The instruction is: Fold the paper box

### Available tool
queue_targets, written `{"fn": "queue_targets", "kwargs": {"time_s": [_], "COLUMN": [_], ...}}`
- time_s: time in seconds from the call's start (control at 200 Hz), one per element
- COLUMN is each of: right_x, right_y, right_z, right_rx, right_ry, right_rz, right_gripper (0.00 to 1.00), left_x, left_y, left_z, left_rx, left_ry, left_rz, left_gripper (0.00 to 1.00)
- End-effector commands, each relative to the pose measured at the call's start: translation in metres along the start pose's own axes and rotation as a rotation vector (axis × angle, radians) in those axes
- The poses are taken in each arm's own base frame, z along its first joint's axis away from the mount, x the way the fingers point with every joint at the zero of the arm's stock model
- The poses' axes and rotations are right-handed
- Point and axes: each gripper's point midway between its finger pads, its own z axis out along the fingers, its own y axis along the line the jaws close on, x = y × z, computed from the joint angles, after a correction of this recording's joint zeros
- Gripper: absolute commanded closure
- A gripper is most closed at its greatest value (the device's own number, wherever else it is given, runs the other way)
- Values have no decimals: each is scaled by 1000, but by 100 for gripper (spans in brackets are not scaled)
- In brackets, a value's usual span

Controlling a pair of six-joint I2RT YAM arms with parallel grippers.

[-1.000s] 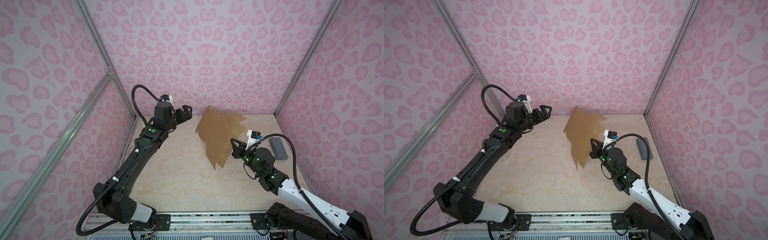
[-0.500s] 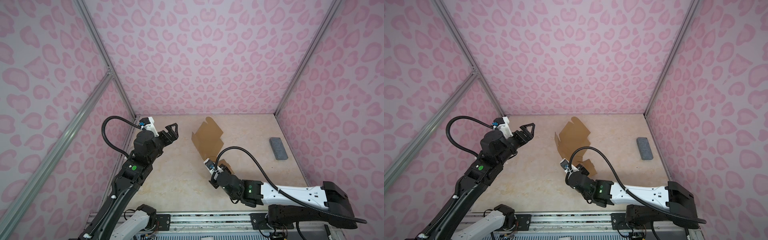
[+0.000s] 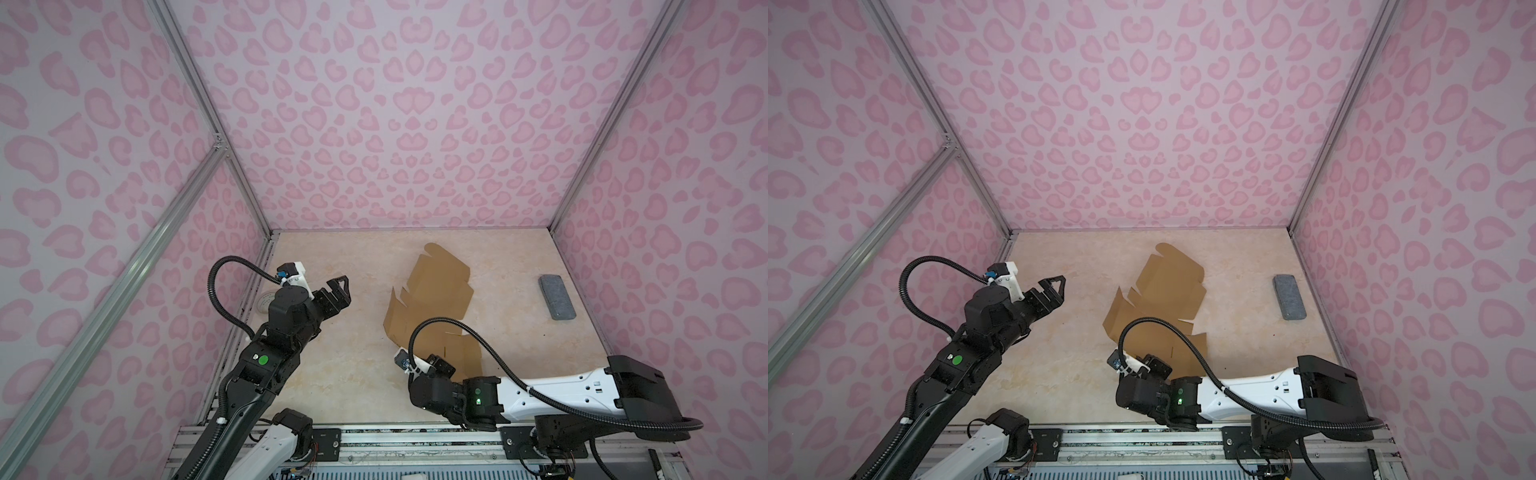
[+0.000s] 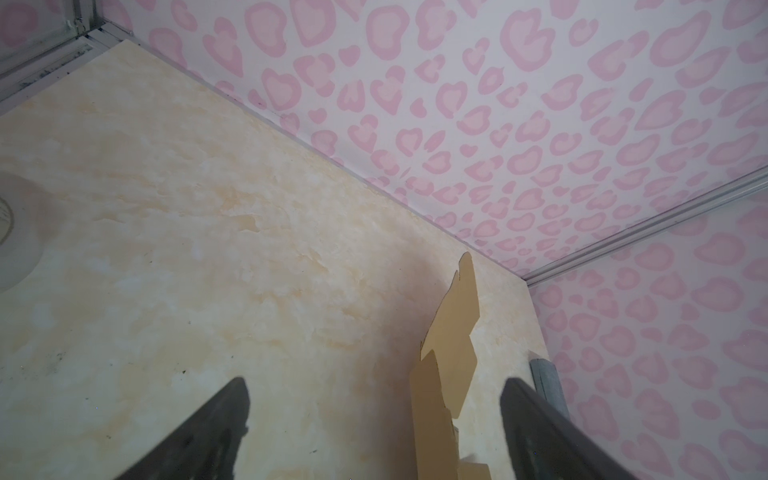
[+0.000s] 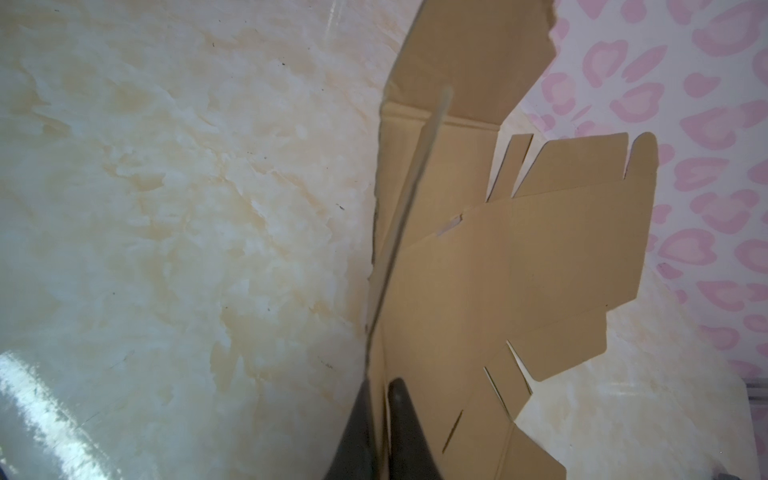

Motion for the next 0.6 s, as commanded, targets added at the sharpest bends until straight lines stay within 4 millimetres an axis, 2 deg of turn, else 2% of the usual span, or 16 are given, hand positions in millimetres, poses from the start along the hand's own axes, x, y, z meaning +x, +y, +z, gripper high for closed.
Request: {"fn": "queue_targets", "kwargs": {"time_s": [0.0,0.195,0.305,0.465,0.595], "right_x": [13,26,35,55,94], "right_y": [-11,-24,-37,-75,-106], "right_z": [-1,-6,-9,-14,-16], "right_rx": [54,33,16,32,114], "right_ry": [40,52,70,114,241], "right_rz": [69,196,332,675,942], "right_gripper": [78,49,39,37,37], "left_x": [10,38,58,82,101], "left_y": [9,19,18,16,14], "left_z": [4,21,34,52,61], "left_rx": [-32,-49,-29,-9,7], "left_ry": [34,128,211,313,392], "left_rz": [11,-3,-30,-67,-101], "left_gripper": [3,3,3,3,3]}}
